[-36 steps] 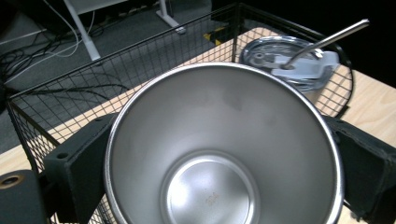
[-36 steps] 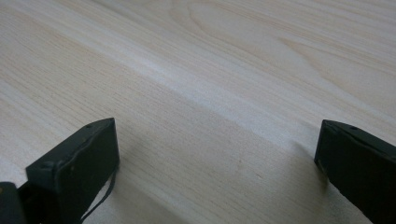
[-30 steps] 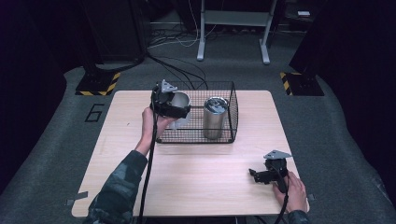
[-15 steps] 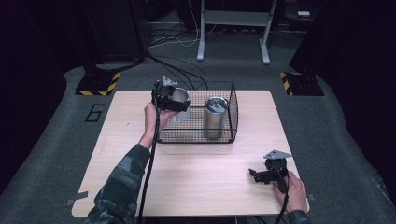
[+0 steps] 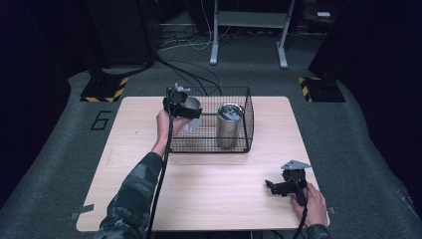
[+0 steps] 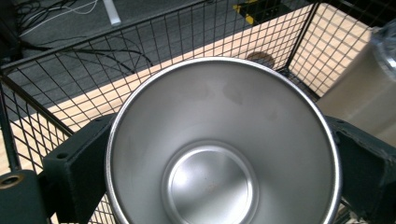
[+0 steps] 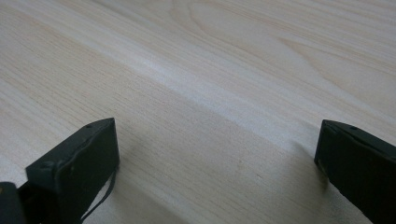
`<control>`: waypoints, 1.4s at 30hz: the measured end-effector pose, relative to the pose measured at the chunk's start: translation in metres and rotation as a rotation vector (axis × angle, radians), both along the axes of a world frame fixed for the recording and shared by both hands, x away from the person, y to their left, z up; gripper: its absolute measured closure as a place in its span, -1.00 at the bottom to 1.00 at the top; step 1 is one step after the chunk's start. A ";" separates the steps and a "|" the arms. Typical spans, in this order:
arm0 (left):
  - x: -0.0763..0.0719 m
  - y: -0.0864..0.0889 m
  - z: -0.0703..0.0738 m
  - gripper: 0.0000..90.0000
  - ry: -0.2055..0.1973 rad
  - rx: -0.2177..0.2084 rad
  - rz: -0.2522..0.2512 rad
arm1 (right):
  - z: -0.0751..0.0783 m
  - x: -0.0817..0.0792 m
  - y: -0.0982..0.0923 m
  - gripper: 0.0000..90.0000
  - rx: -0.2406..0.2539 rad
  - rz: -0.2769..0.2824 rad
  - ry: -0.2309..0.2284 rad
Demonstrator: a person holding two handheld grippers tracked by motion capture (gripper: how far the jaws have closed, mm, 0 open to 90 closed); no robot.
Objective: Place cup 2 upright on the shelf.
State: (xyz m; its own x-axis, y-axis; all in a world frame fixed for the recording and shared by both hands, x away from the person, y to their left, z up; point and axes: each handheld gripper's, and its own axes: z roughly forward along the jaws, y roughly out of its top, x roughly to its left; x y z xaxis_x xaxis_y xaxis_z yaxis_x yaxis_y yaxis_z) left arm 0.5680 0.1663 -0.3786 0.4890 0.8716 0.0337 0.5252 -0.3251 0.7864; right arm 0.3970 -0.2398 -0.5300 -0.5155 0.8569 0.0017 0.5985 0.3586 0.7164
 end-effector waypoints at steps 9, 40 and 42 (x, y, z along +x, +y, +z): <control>0.009 -0.003 -0.011 -0.87 0.022 0.018 0.012 | 0.000 0.000 0.000 -1.00 -0.002 0.001 0.000; 0.024 -0.011 -0.036 -0.87 0.108 0.062 0.016 | 0.000 0.000 0.000 -1.00 0.002 -0.002 0.000; 0.025 -0.011 -0.037 -0.88 0.115 0.065 0.023 | 0.000 0.000 0.000 -1.00 0.001 0.000 0.003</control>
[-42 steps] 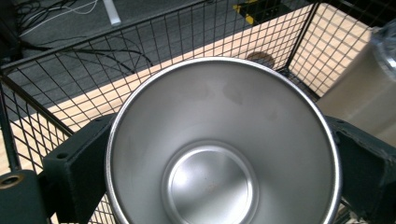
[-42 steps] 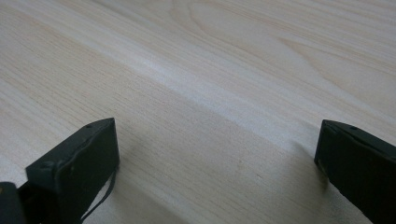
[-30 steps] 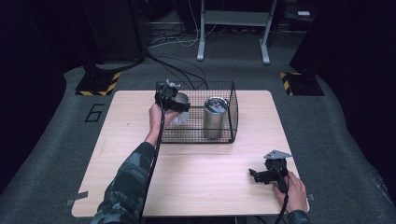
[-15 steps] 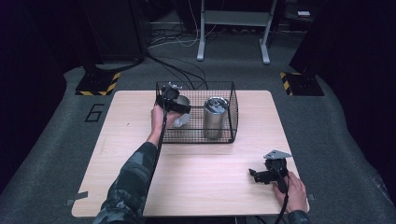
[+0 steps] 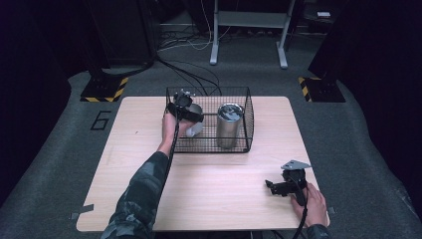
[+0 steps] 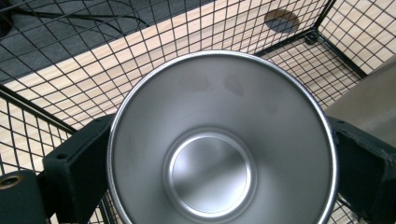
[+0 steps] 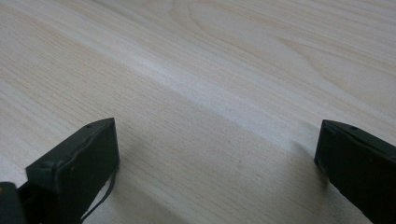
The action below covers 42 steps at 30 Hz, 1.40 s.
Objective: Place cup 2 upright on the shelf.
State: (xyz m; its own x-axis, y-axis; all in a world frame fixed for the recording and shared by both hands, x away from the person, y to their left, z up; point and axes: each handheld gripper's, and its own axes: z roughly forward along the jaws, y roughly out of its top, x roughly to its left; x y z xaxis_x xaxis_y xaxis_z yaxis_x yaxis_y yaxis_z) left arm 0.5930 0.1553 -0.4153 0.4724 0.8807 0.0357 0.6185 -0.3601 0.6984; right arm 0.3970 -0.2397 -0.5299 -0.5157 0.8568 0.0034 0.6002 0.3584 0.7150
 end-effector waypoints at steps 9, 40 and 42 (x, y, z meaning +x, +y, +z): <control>0.002 -0.003 -0.006 -0.88 0.023 0.003 0.013 | 0.000 0.000 0.000 -1.00 0.002 -0.002 -0.003; 0.001 -0.007 -0.003 -1.00 0.001 0.032 0.002 | 0.000 0.000 0.000 -1.00 -0.002 -0.001 -0.002; 0.000 -0.007 0.001 -1.00 -0.009 0.030 0.001 | 0.000 0.000 0.000 -1.00 -0.002 -0.001 -0.004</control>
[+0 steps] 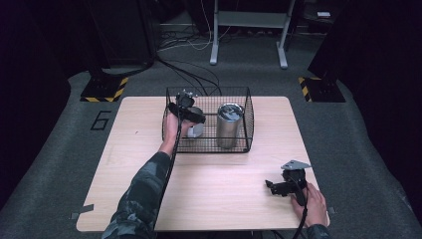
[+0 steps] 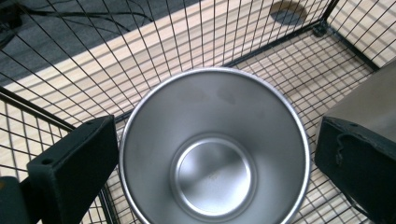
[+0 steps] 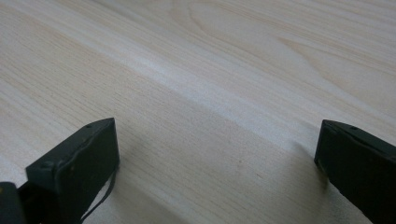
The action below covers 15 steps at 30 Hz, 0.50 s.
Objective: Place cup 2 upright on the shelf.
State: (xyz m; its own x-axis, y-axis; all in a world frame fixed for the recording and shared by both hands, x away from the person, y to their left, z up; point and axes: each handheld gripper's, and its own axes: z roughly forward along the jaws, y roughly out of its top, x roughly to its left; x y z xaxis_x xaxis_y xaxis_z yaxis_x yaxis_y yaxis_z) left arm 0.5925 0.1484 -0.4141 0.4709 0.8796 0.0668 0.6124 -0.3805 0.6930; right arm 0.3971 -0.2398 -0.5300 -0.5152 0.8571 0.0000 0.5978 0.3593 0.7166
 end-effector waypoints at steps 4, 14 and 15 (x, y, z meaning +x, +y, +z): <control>-0.006 -0.004 0.009 -1.00 -0.031 0.016 -0.027 | 0.000 0.000 0.000 -1.00 0.003 0.000 0.000; -0.026 -0.012 0.031 -1.00 -0.069 0.012 -0.094 | 0.000 0.000 0.000 -1.00 0.002 0.000 0.002; -0.029 -0.012 0.033 -1.00 -0.072 0.010 -0.101 | 0.000 0.000 0.000 -1.00 0.002 0.000 0.004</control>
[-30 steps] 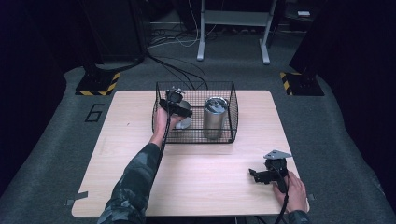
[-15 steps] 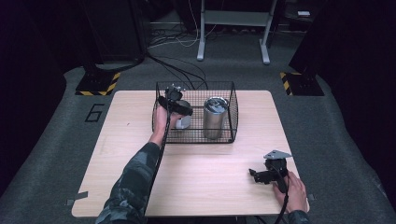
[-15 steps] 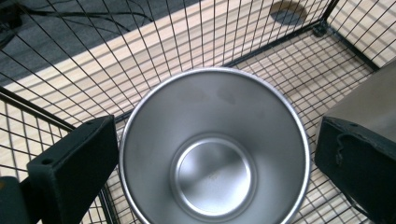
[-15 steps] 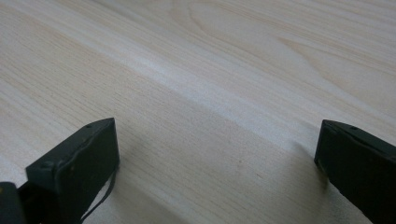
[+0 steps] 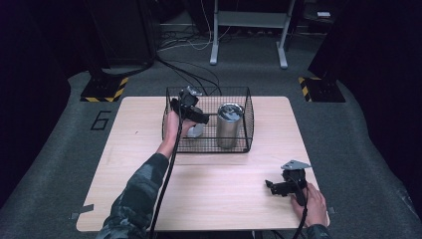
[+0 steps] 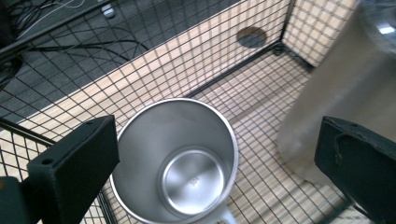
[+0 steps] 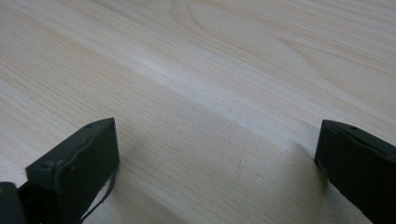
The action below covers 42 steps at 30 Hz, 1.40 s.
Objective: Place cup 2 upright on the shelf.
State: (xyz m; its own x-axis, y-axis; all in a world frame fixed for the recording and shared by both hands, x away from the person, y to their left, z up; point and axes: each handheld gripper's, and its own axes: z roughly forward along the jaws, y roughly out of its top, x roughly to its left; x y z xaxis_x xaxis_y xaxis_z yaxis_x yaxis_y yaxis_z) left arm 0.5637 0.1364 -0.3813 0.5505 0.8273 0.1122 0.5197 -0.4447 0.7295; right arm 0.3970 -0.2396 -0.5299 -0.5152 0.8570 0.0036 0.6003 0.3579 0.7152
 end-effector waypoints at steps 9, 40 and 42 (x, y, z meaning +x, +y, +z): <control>-0.023 0.003 0.012 -1.00 0.002 -0.020 -0.045 | 0.000 0.000 0.000 -1.00 -0.001 0.000 0.001; -0.158 0.058 -0.013 -1.00 -0.057 -0.020 -0.133 | 0.000 0.000 0.000 -1.00 -0.001 0.000 0.000; -0.165 0.062 -0.020 -1.00 -0.055 -0.023 -0.123 | 0.000 0.000 0.000 -1.00 -0.001 0.000 0.000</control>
